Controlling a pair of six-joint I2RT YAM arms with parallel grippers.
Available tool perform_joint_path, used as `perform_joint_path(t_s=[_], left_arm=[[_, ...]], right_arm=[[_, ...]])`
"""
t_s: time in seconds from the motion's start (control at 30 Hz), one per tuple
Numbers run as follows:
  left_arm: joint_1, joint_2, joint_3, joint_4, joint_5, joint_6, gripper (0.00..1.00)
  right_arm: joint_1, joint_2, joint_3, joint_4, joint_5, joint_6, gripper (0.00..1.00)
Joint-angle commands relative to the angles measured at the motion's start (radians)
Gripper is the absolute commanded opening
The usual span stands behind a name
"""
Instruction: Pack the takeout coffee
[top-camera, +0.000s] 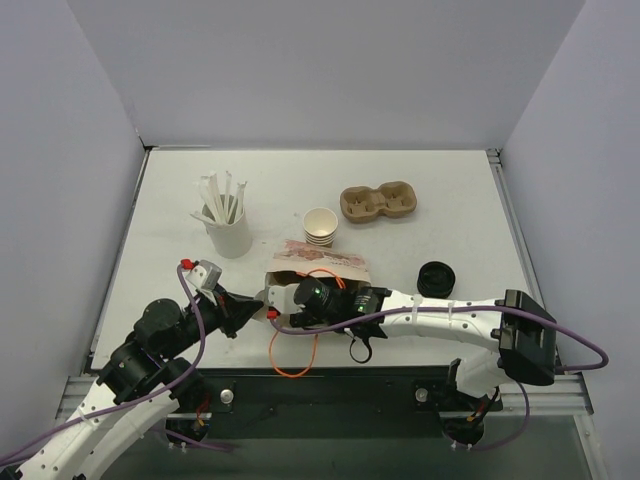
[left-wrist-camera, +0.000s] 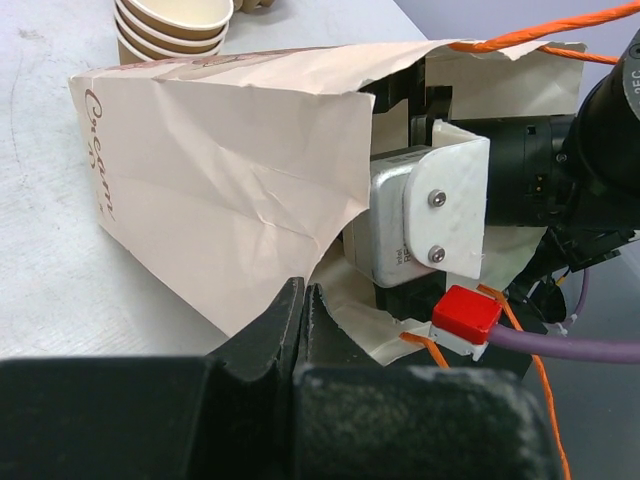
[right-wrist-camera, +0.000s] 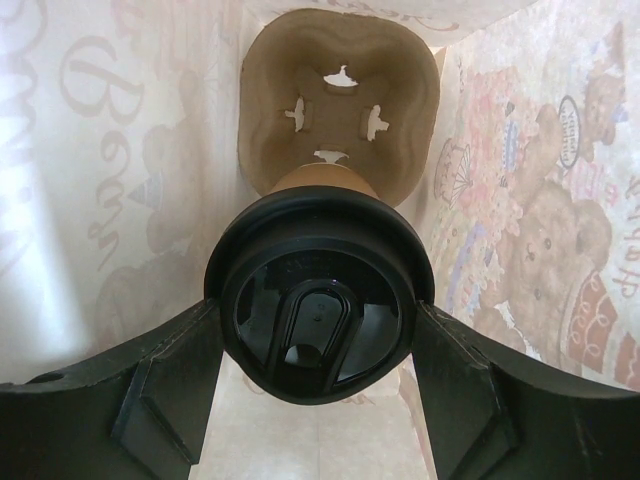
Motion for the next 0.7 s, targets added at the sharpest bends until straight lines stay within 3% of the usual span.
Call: perform_joint_path(t_s=[0.0,0.3,0.67], left_arm=[[0.004,-0.006,0.029,0.033,0.004,-0.016,0.0],[0.003,-0.009,0.012,0.059,-0.008,-0.008,0.0],[0.003,0.015,-0.015,0.138,0.049,0.018,0.0]], right_arm=[[-0.021,-0.014,0.018,-0.012,0.036,-0.002,0.4],[-0.036,-0.157,-0.042,-0.106,-0.036,-0.032,0.4],[-0.042,-0.18,-0.08,-0.166,-0.022,-0.072,0.4]])
